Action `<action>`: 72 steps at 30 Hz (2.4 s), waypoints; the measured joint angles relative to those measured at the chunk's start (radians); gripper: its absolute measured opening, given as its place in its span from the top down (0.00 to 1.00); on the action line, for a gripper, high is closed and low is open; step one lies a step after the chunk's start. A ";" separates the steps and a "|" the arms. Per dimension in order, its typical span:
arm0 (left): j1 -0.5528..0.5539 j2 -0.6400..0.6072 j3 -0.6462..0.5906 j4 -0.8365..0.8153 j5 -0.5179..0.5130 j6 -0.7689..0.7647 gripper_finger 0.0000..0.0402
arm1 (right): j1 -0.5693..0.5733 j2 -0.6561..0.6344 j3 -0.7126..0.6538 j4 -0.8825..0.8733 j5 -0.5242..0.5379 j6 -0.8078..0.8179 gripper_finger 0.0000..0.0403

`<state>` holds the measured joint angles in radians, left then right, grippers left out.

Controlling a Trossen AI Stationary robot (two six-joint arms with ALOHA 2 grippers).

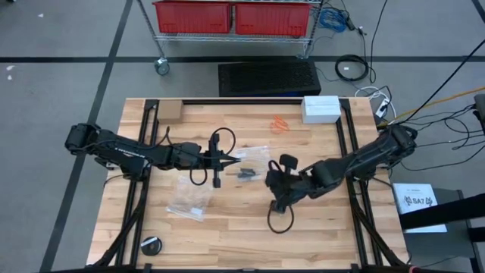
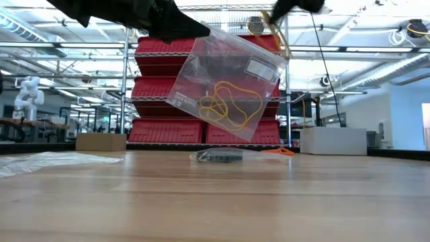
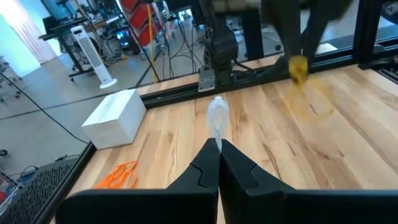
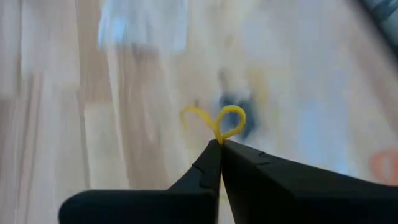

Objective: Sort rubber bands
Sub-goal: Put the yellow rubber band into the open transparent zip bag

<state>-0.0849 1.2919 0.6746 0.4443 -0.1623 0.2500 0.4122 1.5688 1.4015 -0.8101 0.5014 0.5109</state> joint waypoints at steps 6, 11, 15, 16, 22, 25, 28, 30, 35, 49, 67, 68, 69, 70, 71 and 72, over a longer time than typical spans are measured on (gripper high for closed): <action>0.000 0.000 0.000 0.002 0.000 -0.001 1.00 | -0.030 0.023 0.078 0.005 0.217 -0.132 1.00; 0.000 0.000 0.000 -0.002 0.000 -0.001 1.00 | -0.062 0.054 0.078 0.059 0.292 -0.198 1.00; 0.000 0.000 0.000 -0.004 -0.006 -0.001 1.00 | -0.076 0.089 0.078 0.076 0.288 -0.212 1.00; 0.000 0.000 0.000 -0.004 -0.006 -0.002 1.00 | -0.079 0.097 0.078 0.079 0.282 -0.215 1.00; 0.000 0.000 0.000 -0.005 -0.006 -0.002 1.00 | -0.090 0.144 0.078 0.076 0.252 -0.208 1.00; 0.000 0.000 0.000 -0.005 -0.006 -0.002 1.00 | -0.111 0.154 0.078 0.075 0.252 -0.206 1.00; 0.000 0.000 0.000 -0.006 -0.006 -0.002 1.00 | -0.135 0.157 0.078 0.074 0.249 -0.212 1.00; 0.000 0.000 0.000 -0.008 -0.006 -0.002 1.00 | -0.147 0.152 0.078 0.073 0.226 -0.229 1.00; 0.000 0.000 0.000 -0.012 -0.006 -0.002 1.00 | -0.149 0.101 0.078 0.076 0.182 -0.239 1.00; 0.000 0.000 0.000 -0.012 -0.005 -0.007 1.00 | -0.103 0.042 0.078 0.020 0.335 -0.231 1.00; 0.000 0.000 0.000 -0.008 -0.006 -0.008 1.00 | -0.096 0.062 0.078 0.027 0.306 -0.171 1.00; 0.000 0.000 0.000 -0.008 -0.007 -0.008 1.00 | -0.096 0.069 0.078 0.028 0.304 -0.171 1.00; 0.000 0.000 0.000 -0.008 -0.007 -0.008 1.00 | -0.096 0.078 0.078 0.027 0.304 -0.171 1.00; 0.000 0.000 0.000 -0.008 -0.008 -0.008 1.00 | -0.096 0.085 0.078 0.028 0.304 -0.171 1.00; 0.000 0.000 0.000 -0.008 -0.011 -0.008 1.00 | -0.096 0.093 0.078 0.027 0.303 -0.171 1.00; 0.000 0.000 0.000 -0.008 -0.011 -0.008 1.00 | -0.096 0.100 0.078 0.028 0.299 -0.171 1.00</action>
<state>-0.0845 1.2919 0.6746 0.4364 -0.1738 0.2420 0.3161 1.6689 1.4799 -0.7825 0.8007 0.3397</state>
